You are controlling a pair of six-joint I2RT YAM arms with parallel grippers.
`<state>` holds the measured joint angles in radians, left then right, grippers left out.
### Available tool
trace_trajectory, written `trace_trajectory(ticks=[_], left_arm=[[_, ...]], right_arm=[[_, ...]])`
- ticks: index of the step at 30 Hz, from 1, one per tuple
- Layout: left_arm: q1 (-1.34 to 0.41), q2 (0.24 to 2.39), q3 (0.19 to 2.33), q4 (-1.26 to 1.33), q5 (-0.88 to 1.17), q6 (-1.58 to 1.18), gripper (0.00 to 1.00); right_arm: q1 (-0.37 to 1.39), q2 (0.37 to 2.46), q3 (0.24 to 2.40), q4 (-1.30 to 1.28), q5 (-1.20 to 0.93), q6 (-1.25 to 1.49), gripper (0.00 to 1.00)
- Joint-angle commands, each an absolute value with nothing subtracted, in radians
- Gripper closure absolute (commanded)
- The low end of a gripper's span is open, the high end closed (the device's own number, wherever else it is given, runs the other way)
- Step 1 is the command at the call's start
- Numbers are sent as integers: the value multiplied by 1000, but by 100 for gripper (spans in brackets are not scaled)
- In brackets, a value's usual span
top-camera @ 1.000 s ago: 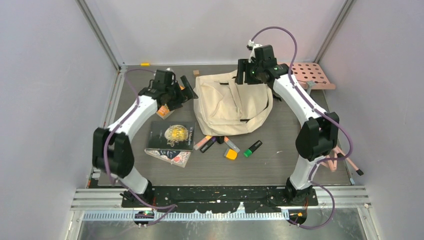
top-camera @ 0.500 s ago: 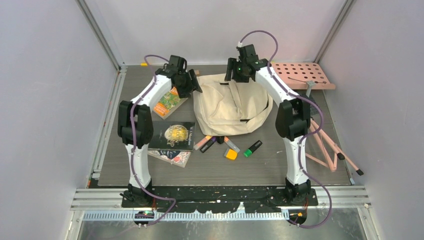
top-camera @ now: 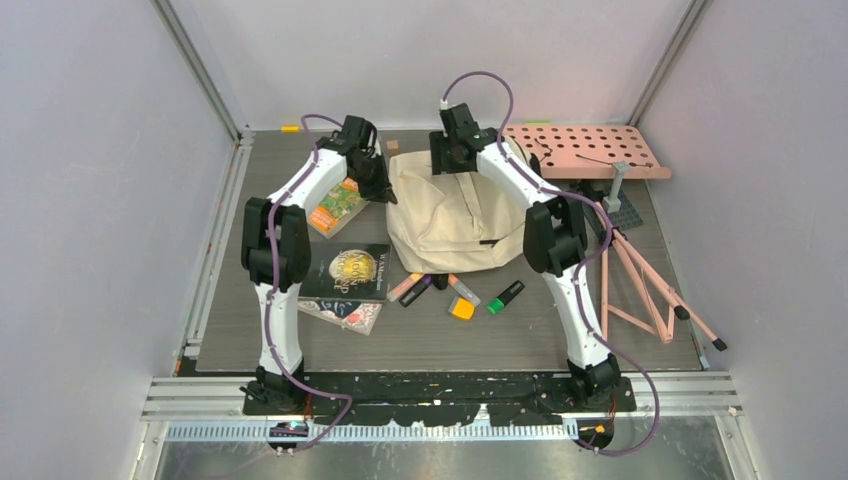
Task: Pack the student bag
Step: Unzip the student bag at the center of the board.
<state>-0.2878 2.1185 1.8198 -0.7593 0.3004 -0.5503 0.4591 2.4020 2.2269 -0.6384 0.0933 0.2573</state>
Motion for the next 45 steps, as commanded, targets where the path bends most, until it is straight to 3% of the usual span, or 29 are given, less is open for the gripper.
trace_trajectory(ticks=[1,10,17,27,38,43,45], left_arm=[[-287,2128,1860,-810,368,-512,100],[-285,2156,1894,-846,404,-477,100],[-285,2157,1891,-862,419,-465,100],[-285,2157,1879,-856,428,-465,100],[-285,2160,1880,-859,425,-457,100],[-285,2163,1892,-863,423,-457,100],[-285,2163,1896,-862,421,-460,100]], right_arm=[[471,2420,2320,-626,165,199,35],[500,2473,2362,-598,177,176,35],[506,2505,2385,-582,119,200,41],[509,2543,2366,-620,347,221,48],[509,2541,2353,-616,435,223,74],[509,2518,2353,-602,427,204,97],[509,2500,2346,-591,413,198,99]])
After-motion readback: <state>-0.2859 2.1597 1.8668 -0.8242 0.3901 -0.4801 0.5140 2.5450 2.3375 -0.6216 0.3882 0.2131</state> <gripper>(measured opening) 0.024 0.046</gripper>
